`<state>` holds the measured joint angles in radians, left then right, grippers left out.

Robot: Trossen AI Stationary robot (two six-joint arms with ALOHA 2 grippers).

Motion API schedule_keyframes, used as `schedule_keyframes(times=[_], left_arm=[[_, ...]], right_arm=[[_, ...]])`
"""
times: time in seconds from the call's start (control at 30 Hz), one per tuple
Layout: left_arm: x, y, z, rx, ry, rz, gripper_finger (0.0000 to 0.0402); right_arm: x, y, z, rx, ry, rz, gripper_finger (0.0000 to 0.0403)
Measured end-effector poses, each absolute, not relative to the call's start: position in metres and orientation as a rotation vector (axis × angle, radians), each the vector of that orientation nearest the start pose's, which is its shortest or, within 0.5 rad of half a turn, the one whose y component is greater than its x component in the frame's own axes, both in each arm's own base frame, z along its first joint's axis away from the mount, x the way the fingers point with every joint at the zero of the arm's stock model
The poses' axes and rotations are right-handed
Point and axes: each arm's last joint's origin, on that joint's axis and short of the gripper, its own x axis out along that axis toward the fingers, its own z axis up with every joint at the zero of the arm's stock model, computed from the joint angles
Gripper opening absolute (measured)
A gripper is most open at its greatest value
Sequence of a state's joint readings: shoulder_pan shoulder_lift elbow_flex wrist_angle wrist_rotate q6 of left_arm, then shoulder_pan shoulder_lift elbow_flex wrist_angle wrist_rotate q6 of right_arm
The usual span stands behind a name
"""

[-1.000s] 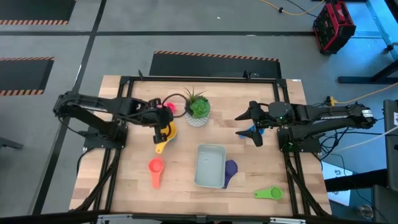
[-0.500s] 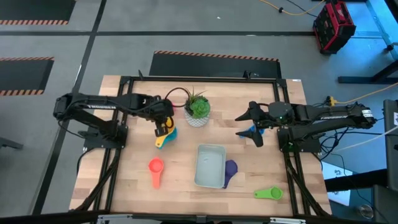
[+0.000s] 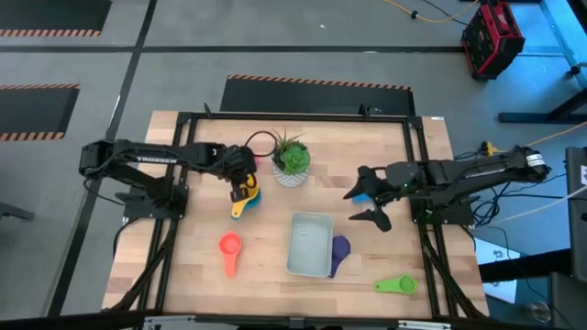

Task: Nest measuring cups in basket
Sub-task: Stack the yellow measuring cup on top of the light blue measuring cup

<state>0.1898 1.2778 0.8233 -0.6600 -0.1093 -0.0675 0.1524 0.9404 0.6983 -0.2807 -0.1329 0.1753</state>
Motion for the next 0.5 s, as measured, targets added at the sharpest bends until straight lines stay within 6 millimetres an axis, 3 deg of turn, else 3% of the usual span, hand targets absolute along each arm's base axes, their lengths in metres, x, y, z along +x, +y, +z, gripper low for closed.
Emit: schedule_keyframes(times=[0.5], left_arm=[[0.226, 0.047, 0.201, -0.089, 1.077, 0.329, 0.0022]], right_arm=[[0.218, 0.053, 0.237, 0.136, 0.714, 0.278, 0.0319]])
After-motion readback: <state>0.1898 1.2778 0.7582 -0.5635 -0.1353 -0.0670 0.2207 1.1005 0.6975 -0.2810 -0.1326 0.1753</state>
